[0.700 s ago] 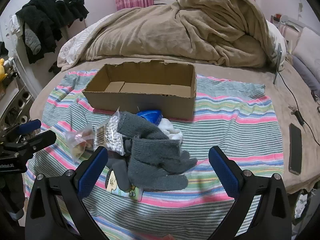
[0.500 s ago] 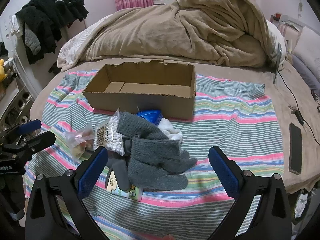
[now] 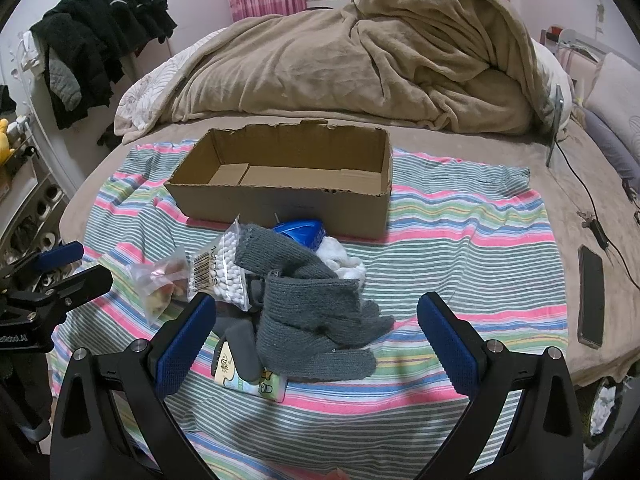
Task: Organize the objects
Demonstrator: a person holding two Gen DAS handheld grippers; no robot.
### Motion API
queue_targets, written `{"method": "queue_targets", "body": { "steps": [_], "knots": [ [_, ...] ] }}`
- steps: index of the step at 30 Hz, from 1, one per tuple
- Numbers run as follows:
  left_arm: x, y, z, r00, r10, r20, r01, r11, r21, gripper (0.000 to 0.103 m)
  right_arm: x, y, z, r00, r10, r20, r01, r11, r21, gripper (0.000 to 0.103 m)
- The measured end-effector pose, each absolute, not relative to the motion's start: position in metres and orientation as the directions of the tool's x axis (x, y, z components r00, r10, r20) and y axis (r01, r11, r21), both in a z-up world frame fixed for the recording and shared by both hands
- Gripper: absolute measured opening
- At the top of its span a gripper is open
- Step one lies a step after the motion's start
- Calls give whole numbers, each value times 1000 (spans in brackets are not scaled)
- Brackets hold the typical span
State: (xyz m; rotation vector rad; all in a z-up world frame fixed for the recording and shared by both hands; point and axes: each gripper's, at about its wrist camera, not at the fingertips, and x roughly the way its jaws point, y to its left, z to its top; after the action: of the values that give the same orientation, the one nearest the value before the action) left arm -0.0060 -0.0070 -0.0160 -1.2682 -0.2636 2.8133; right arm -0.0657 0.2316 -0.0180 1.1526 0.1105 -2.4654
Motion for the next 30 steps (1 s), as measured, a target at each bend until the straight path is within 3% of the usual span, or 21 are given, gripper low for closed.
{"method": "queue_targets", "body": {
  "steps": [30],
  "knots": [
    [-3,-9,-15,-666,118,-737,24,-983,-179,102,-66,232,-18,-572,-331,-751,396,-913,101,102]
  ]
}}
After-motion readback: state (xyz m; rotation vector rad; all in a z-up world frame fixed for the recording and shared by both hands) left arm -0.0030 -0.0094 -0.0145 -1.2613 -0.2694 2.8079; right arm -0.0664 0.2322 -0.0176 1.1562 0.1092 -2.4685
